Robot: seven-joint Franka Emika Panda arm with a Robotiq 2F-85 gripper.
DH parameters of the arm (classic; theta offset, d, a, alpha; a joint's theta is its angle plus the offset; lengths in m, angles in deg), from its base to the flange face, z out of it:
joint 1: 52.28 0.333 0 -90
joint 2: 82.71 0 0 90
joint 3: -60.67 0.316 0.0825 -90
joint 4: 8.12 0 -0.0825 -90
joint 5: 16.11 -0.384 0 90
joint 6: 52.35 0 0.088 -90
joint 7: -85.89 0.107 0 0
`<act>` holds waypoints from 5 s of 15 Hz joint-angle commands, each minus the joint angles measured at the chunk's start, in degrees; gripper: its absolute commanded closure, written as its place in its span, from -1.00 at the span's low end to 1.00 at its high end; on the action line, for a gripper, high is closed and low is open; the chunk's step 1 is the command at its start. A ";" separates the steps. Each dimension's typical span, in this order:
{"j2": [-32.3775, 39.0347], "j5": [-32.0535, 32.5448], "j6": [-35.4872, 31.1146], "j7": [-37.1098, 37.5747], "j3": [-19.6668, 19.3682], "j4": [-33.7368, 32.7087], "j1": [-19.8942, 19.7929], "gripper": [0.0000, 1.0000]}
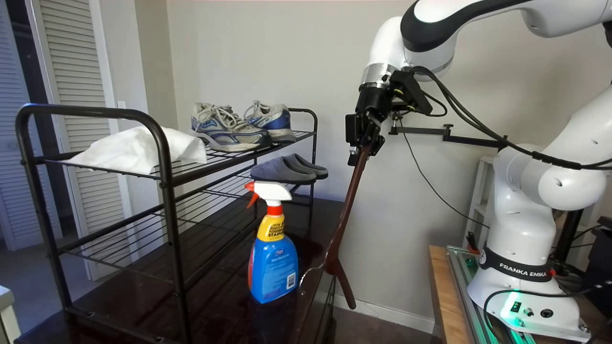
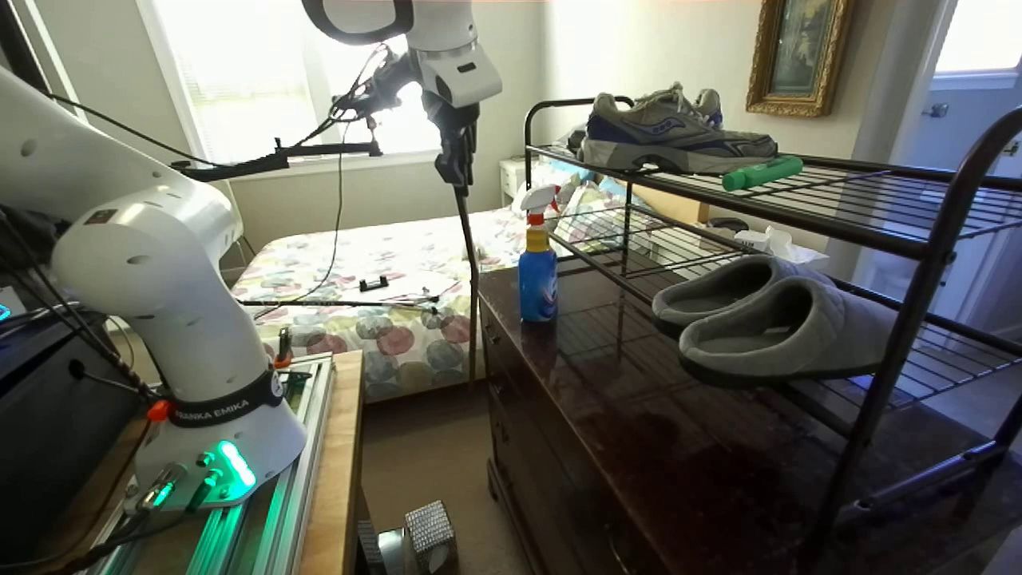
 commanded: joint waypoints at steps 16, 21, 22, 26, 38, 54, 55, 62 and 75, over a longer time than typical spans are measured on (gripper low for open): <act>4.80 -16.16 8.11 -19.65 -10.21 0.09 -1.59 0.87; 6.38 -20.48 19.55 -31.13 -16.22 -0.90 -4.26 0.87; 6.75 -21.04 21.06 -32.11 -16.76 -0.98 -5.29 0.87; 9.65 -23.19 26.59 -34.73 -19.05 -2.25 -9.05 0.87; 19.68 -25.85 34.31 -38.53 -19.14 -4.56 -15.37 0.87; 15.26 -27.57 52.12 -43.64 -19.14 -5.68 -18.34 0.87; 14.98 -28.40 51.53 -43.30 -19.02 -5.43 -18.80 0.87; 14.26 -31.06 50.20 -42.67 -17.80 -4.53 -20.14 0.87; 8.98 -39.20 31.48 -42.83 -11.02 2.51 -19.42 0.87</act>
